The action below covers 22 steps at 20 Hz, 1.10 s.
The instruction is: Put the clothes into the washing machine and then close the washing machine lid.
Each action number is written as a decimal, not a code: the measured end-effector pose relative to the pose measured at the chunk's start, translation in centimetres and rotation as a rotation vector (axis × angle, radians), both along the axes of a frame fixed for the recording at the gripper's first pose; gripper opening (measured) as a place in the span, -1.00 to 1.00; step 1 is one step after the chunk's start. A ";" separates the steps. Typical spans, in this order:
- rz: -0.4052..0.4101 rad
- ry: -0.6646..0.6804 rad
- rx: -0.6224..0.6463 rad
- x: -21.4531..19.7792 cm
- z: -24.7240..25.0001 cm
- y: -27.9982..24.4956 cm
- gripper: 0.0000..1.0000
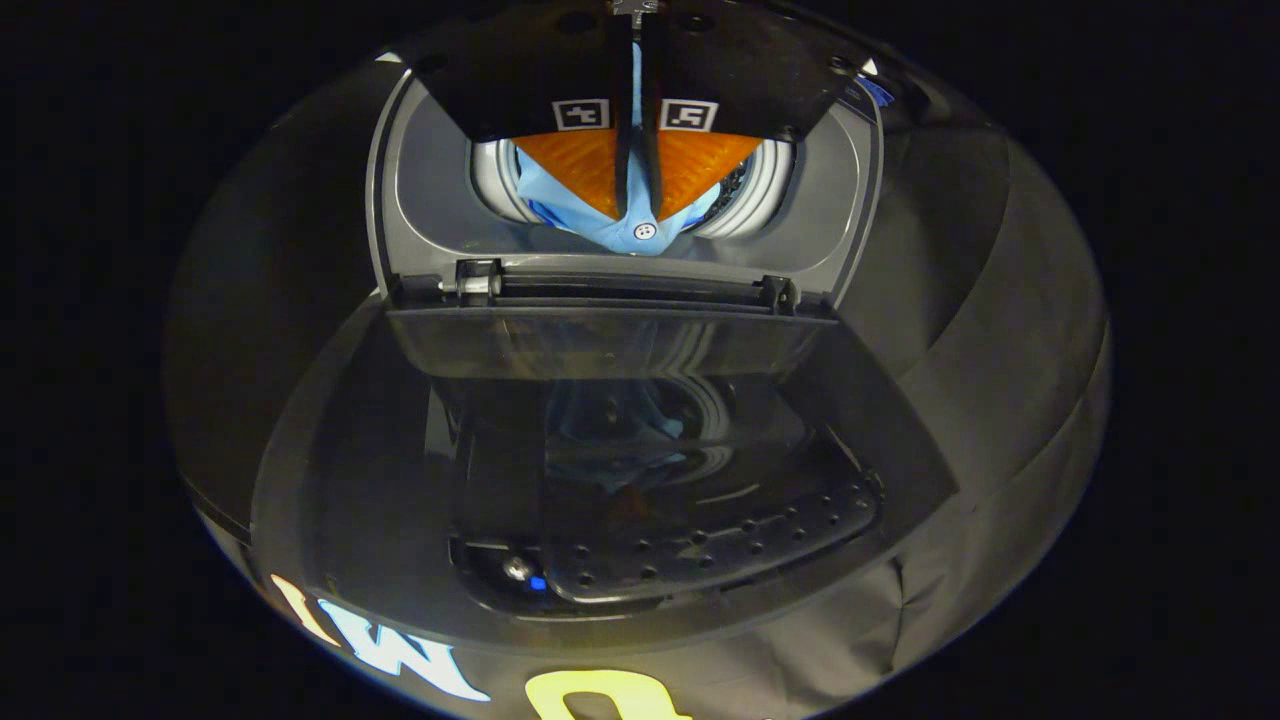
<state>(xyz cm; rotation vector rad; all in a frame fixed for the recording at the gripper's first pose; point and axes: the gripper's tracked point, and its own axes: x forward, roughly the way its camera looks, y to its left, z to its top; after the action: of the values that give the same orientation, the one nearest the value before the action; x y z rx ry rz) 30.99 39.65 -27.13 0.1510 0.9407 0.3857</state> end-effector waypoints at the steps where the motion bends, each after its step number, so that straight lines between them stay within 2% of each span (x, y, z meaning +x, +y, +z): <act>1: -0.014 0.023 -0.037 0.0 -0.3 -0.6 -0.54; 5: -0.047 -0.018 -0.044 0.9 1.2 -1.5 0.94; 12: -0.064 -0.112 0.006 2.9 7.2 -3.1 0.97; 22: -0.045 -0.372 0.070 5.3 20.2 -4.6 0.97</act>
<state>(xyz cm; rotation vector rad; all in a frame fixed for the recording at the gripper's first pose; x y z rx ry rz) 36.28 35.06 -6.90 0.1574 0.5567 0.3888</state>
